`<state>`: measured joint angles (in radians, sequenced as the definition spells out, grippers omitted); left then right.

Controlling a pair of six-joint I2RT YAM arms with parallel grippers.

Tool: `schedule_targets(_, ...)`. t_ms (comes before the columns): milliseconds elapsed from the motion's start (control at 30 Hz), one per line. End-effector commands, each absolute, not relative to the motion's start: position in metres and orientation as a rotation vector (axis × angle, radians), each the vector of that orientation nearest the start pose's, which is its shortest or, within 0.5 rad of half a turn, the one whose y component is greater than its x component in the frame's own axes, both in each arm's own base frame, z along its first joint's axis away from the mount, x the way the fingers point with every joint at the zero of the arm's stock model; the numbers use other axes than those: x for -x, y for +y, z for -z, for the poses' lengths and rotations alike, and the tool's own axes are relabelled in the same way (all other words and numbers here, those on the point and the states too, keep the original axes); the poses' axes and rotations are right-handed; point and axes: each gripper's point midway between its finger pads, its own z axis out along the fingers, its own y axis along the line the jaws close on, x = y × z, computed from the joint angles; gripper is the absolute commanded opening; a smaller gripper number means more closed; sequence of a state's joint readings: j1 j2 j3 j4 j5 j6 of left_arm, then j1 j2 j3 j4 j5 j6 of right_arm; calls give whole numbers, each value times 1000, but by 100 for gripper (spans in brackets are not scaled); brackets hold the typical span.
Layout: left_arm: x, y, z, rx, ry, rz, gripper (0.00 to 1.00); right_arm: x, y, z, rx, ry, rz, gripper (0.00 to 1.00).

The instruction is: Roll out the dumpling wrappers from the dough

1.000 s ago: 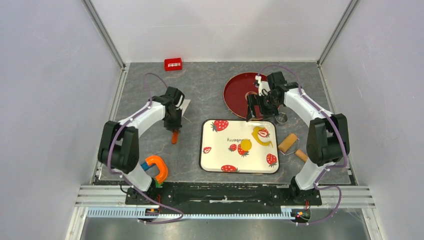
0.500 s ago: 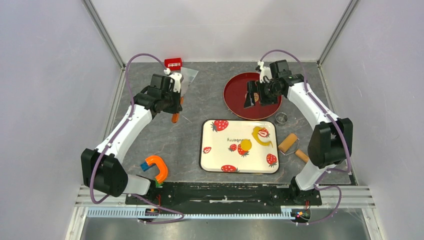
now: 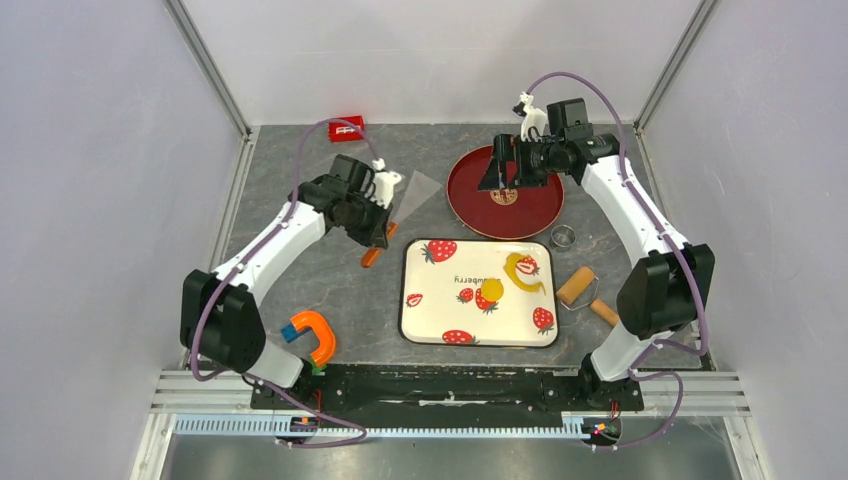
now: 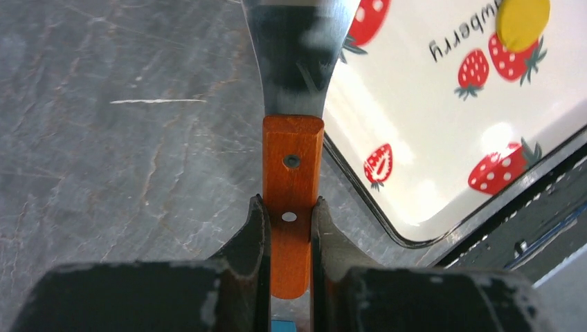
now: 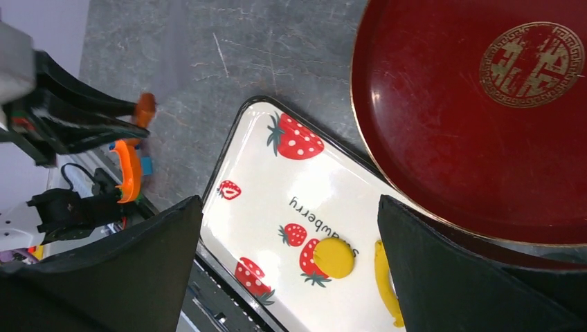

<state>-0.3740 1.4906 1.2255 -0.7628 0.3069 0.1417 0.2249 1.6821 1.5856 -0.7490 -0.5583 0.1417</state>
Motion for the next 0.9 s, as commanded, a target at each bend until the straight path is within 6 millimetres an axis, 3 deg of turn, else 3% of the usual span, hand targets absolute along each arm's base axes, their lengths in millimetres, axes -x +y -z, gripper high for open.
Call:
schedule_targets(0,-283,-188,-137,-1048,2401,431,2,-379,199,-254,393,2283,-936,98)
schedule_targets(367,-265,-221,-153,-1211,2265,314,2,-356,208,-226,403,2340,-1046,98)
schedule_targets(633,-262,-238,-178,-1217,2182,309,2,-335,218,-186,430,2424,-1059,98)
schedule_targets(867,-261,-245,-203,-1174,2125,337,2,-325,212,-153,425,2505,-1009,98)
